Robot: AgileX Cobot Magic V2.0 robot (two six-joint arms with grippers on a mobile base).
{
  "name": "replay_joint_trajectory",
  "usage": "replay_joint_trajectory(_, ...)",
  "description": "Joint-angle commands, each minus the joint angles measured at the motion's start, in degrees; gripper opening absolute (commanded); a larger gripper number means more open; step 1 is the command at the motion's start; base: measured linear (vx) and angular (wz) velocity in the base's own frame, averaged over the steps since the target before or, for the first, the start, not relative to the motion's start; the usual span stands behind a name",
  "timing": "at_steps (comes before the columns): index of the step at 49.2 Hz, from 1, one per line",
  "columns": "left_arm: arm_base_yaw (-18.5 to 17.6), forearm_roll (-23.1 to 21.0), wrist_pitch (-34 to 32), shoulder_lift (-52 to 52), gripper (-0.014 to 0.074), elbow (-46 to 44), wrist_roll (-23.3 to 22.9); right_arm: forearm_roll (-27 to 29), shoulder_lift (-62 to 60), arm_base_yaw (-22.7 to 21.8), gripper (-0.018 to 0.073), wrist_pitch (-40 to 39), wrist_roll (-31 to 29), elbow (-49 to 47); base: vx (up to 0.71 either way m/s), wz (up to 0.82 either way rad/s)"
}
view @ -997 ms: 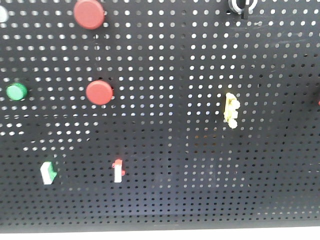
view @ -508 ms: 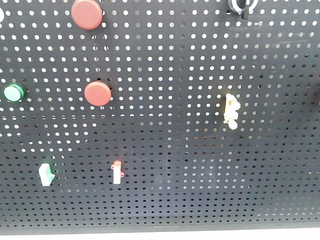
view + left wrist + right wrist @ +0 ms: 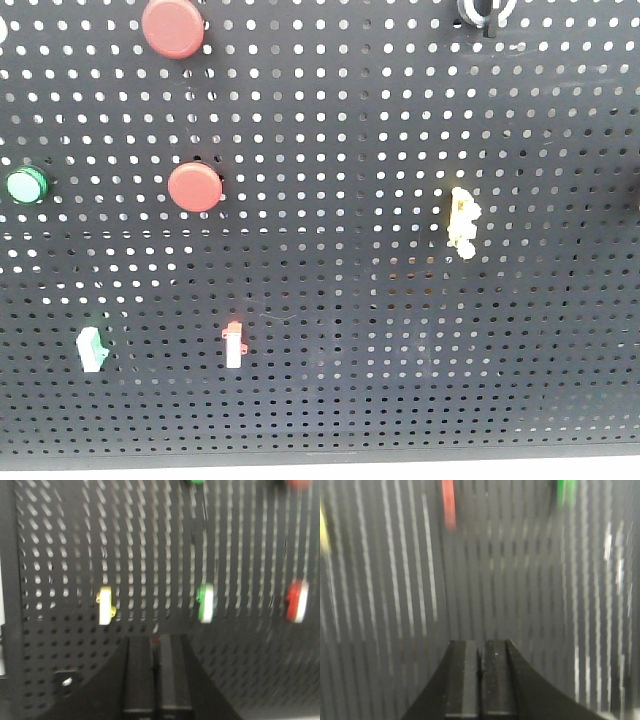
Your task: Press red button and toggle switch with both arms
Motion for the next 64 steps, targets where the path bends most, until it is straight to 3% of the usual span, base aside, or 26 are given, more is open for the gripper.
replay_joint_trajectory(1,0.2,-0.3,-1.0,3.4,0.0002,-8.6,-1.6,-1.1,5.9,0.0,-0.0003,-3.1,-0.6,-11.1,0.00,0.00)
replay_joint_trajectory(7,0.2,2.0,0.0,14.8,0.0002,-21.6,2.9,-4.1,18.7,0.0,-0.0003,-3.3,-0.8,-25.8,0.00,0.00)
replay_joint_trajectory(17,0.2,2.4,5.5,35.3,0.0002,-43.1,3.0,-4.1,34.2,0.0,-0.0003,2.3,0.0,-43.7,0.00,0.00)
replay_joint_trajectory(25,0.2,2.3,7.6,44.2,0.0002,-55.2,2.2,-1.9,39.2,0.0,-0.0003,3.7,0.0,-48.7,0.00,0.00)
replay_joint_trajectory(31,-1.0,0.8,9.8,45.8,0.0002,-60.6,-3.5,1.3,39.3,0.0,-0.0003,2.7,0.0,-48.6,0.00,0.00)
replay_joint_trajectory(37,-6.6,0.7,16.8,47.6,0.0002,-64.5,-2.9,6.4,39.1,0.0,-0.0003,3.7,0.1,-48.6,0.00,0.00)
replay_joint_trajectory(43,-16.7,-0.4,20.7,51.1,0.0002,-67.2,4.7,8.3,39.1,0.0,-0.0003,4.6,0.1,-48.6,0.00,0.00)
replay_joint_trajectory(52,-30.3,-2.6,20.5,58.7,0.0002,-71.7,16.9,8.5,39.1,0.0,-0.0003,6.5,-0.2,-48.6,0.00,0.00)
replay_joint_trajectory(55,-32.1,-2.6,20.4,61.9,0.0002,-74.6,18.1,8.5,39.1,0.0,-0.0003,7.3,-0.6,-48.6,0.00,0.00)
replay_joint_trajectory(64,-32.3,-1.6,20.3,68.7,0.0002,-83.5,17.5,8.3,39.1,0.0,-0.0003,9.5,-1.1,-48.6,0.00,0.00)
